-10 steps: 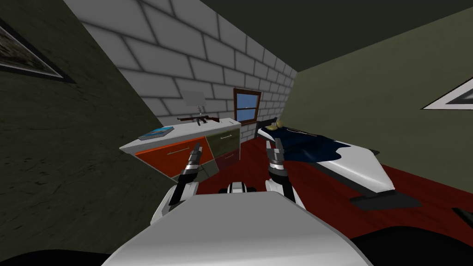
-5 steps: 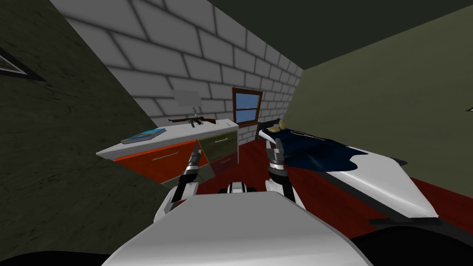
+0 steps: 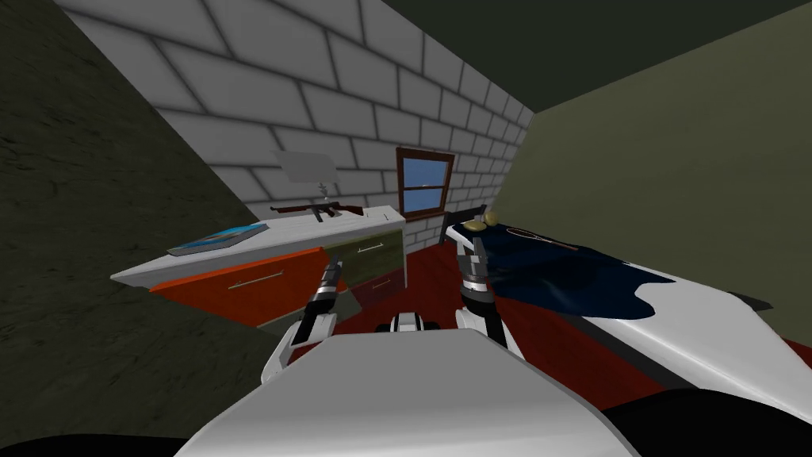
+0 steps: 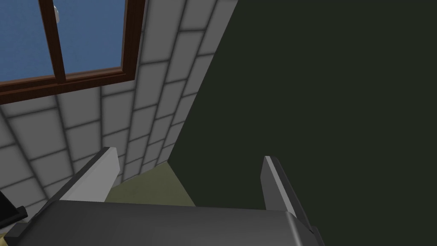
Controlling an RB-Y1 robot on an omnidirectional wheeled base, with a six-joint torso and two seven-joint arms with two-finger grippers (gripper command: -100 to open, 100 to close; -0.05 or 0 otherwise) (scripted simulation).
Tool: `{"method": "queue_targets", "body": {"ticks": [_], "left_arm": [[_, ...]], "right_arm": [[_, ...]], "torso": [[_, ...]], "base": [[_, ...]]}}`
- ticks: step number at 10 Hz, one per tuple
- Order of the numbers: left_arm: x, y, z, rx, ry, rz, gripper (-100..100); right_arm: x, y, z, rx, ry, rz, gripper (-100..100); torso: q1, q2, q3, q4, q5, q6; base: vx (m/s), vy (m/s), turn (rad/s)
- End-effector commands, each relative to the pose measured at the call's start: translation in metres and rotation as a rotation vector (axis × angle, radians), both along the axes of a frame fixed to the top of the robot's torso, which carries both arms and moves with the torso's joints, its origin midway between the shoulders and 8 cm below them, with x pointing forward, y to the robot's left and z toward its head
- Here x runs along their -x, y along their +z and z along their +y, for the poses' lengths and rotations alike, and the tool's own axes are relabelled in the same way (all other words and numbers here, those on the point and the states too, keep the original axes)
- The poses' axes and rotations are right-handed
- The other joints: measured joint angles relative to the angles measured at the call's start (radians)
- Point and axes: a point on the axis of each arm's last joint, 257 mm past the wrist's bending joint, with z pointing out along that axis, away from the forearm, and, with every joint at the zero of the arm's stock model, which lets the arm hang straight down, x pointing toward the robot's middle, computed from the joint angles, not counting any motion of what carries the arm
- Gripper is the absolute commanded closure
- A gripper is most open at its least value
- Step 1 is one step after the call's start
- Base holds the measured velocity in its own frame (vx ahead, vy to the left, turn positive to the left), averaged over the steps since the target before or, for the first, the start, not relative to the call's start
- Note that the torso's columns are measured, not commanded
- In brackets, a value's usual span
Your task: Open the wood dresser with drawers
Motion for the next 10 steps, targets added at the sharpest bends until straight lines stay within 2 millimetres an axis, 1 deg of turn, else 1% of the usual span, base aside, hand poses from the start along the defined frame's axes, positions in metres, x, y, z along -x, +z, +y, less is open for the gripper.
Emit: {"method": "queue_targets", "body": {"ticks": [1, 2, 4, 7, 8, 9, 10], "left_arm": [[-0.002, -0.018, 0.01, 0.037, 0.029, 0.028, -100], [-0.001, -0.032, 0.015, 0.08, 0.053, 0.043, -100], [0.0, -0.047, 0.015, 0.14, 0.08, 0.054, -100], [0.002, -0.067, 0.009, 0.241, 0.116, 0.061, -100], [0.002, -0.071, 0.006, 0.266, 0.124, 0.061, -100], [0.001, -0.068, 0.008, 0.248, 0.118, 0.06, -100], [0.001, -0.062, 0.01, 0.25, 0.123, 0.06, -100]], "right_arm": [[0.0, 0.0, 0.0, 0.0, 0.0, 0.0, 0], [0.0, 0.0, 0.0, 0.0, 0.0, 0.0, 0], [0.0, 0.0, 0.0, 0.0, 0.0, 0.0, 0], [0.0, 0.0, 0.0, 0.0, 0.0, 0.0, 0], [0.0, 0.0, 0.0, 0.0, 0.0, 0.0, 0], [0.0, 0.0, 0.0, 0.0, 0.0, 0.0, 0], [0.0, 0.0, 0.0, 0.0, 0.0, 0.0, 0]], "torso": [[0.001, 0.001, 0.0, 0.0, 0.0, 0.0], [0.003, 0.004, 0.002, 0.001, 0.001, 0.0], [0.001, 0.001, 0.001, 0.0, 0.0, 0.0], [0.001, 0.003, 0.002, 0.001, 0.0, 0.0], [0.002, 0.003, 0.002, 0.001, 0.0, 0.0], [0.003, 0.003, 0.002, 0.001, 0.001, 0.0], [0.003, 0.003, 0.002, 0.001, 0.001, 0.0]], "base": [[0.131, -0.104, 0.05], [0.145, -0.118, 0.079], [0.137, -0.101, 0.055], [0.073, -0.081, 0.03], [0.033, -0.04, 0.009], [0.011, -0.017, 0.001], [0.051, 0.014, -0.019]]}}
